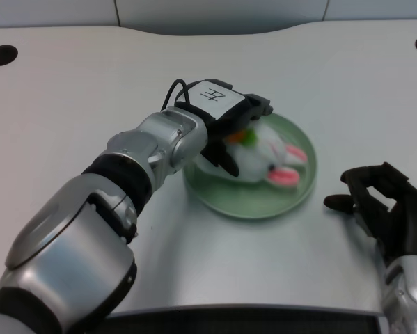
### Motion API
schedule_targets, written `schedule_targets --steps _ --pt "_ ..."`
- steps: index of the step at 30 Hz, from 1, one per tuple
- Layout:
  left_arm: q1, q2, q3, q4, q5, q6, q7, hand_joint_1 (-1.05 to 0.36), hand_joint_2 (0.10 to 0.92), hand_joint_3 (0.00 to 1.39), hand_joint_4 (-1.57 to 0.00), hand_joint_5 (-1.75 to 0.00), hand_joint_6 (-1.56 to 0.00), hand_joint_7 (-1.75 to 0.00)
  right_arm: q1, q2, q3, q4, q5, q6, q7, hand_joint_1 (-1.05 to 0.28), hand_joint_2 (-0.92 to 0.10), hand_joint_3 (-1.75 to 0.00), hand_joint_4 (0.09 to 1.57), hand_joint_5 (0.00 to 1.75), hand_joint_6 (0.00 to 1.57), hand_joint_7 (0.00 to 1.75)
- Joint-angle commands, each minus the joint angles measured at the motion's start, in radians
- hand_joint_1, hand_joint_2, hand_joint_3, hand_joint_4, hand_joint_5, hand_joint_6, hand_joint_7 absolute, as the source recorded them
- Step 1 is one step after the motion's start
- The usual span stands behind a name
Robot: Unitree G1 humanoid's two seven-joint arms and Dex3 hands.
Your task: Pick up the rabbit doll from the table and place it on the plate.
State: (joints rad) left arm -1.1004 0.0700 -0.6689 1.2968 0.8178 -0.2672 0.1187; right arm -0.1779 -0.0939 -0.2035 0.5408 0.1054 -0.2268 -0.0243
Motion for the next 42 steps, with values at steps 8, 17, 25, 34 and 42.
schedule_targets --steps 8,17,25,34,42 --pt "-0.013 0.01 -0.002 -0.004 -0.005 -0.01 -0.012 -1.05 0.921 0.17 0.0 0.0 0.0 0.0 -0.009 0.002 -0.002 0.028 -0.001 -0.014 -0.003 -0.74 -0.92 -0.16 0.86 0.92 0.81 1.2" --pt "-0.013 0.056 0.038 -0.031 -0.039 -0.06 -0.027 -1.05 0.921 0.22 0.0 0.0 0.0 0.0 -0.013 0.001 -0.003 0.026 0.003 -0.004 -0.003 -0.74 -0.92 -0.16 0.86 0.92 0.8 1.21" --pt "0.023 0.198 0.148 -0.121 -0.157 -0.129 -0.166 -1.05 0.921 0.17 0.0 0.0 0.0 0.0 -0.023 -0.002 -0.006 0.035 0.004 0.002 -0.004 -0.74 -0.92 -0.16 0.86 0.94 0.8 1.21" --pt "0.098 0.3 0.252 -0.232 -0.277 -0.142 -0.302 -1.0 0.921 0.11 0.0 0.0 0.0 0.0 -0.026 -0.006 -0.005 0.053 -0.001 -0.018 0.001 -0.74 -0.92 -0.17 0.86 0.93 0.78 1.22" --pt "0.222 0.375 0.338 -0.362 -0.364 -0.136 -0.363 -0.96 0.921 0.11 -0.01 0.0 -0.03 -0.02 -0.029 -0.007 -0.01 0.041 0.004 0.012 -0.006 -0.75 -0.92 -0.16 0.84 0.91 0.79 1.22"
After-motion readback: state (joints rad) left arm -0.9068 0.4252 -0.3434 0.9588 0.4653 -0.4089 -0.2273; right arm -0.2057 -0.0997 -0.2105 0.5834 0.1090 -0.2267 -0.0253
